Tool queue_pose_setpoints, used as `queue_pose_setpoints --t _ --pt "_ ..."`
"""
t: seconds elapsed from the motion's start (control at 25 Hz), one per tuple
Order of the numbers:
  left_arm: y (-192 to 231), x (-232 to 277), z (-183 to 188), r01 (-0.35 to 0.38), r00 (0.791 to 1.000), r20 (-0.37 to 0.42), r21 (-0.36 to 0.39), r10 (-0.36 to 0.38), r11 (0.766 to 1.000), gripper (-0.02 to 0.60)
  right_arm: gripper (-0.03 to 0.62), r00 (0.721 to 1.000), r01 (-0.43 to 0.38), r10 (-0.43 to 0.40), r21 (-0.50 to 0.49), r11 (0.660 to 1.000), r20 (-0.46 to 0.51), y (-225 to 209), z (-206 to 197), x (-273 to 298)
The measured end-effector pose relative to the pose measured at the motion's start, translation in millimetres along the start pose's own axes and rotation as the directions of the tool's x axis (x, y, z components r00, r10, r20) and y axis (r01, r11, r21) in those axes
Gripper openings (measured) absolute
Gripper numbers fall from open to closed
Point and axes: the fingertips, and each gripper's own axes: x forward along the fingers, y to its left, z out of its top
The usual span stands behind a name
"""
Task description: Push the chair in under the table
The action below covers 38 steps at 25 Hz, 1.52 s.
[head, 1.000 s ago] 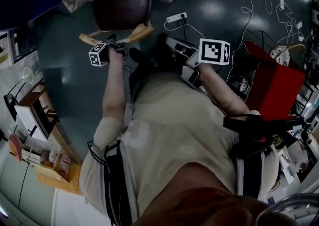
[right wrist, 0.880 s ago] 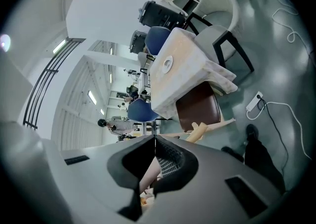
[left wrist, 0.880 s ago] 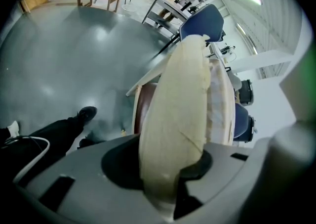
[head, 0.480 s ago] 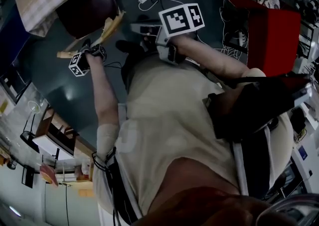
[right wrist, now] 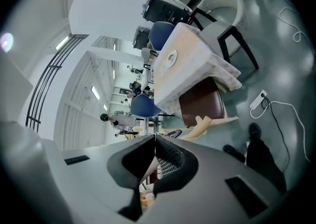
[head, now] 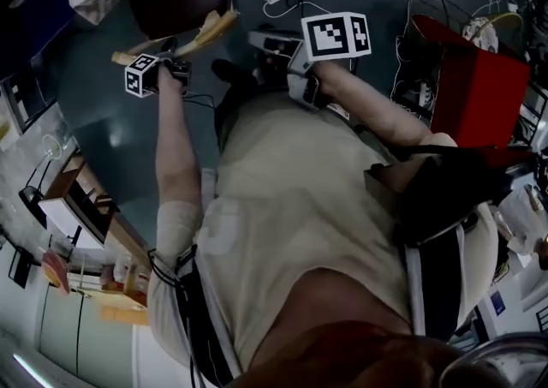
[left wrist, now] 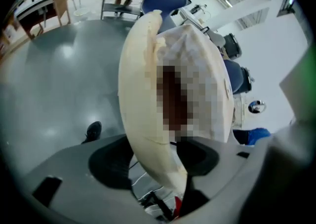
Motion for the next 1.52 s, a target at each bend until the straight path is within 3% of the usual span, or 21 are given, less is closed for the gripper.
queue_pose_setpoints --t 0.16,0.4,0.56,0.88,1.08,1.4,1.52 --pt "4 -19 -3 0.003 1.0 -0.029 0.136 0.001 0.991 0.253 0.012 1.0 -0.006 0.005 -0.015 1.0 -0.011 10 -9 6" --pt "4 -32 -6 0.049 0.998 -0.039 0.223 -0.042 0.974 0.252 0.012 0.999 -0.028 0.027 -0.026 0.999 -0.048 20 -30 18" --pt "7 -33 -15 0.03 0.998 -0.065 0.308 -0.01 0.951 0.253 0.012 0.999 -0.026 0.025 -0.022 0.999 -0.045 23 -50 19" --pt "4 -30 -17 0.006 0.998 -0.056 0.314 0.012 0.95 0.253 0.012 1.0 0.008 -0.009 -0.01 1.0 -0.026 20 -62 17" --pt "-13 -22 -18 0.064 0.995 -0.09 0.317 -0.038 0.946 0.256 0.012 0.998 0.015 -0.017 -0.031 0.999 -0.055 22 -54 27" --pt "7 -53 -20 0.11 0.991 -0.121 0.411 -0.065 0.905 0.256 0.012 0.995 0.0 -0.006 -0.064 0.998 -0.099 43 -88 54" --pt "20 -60 -16 0.104 0.992 -0.112 0.421 -0.062 0.901 0.256 0.012 0.992 -0.007 -0.003 -0.078 0.997 -0.127 49 -96 67"
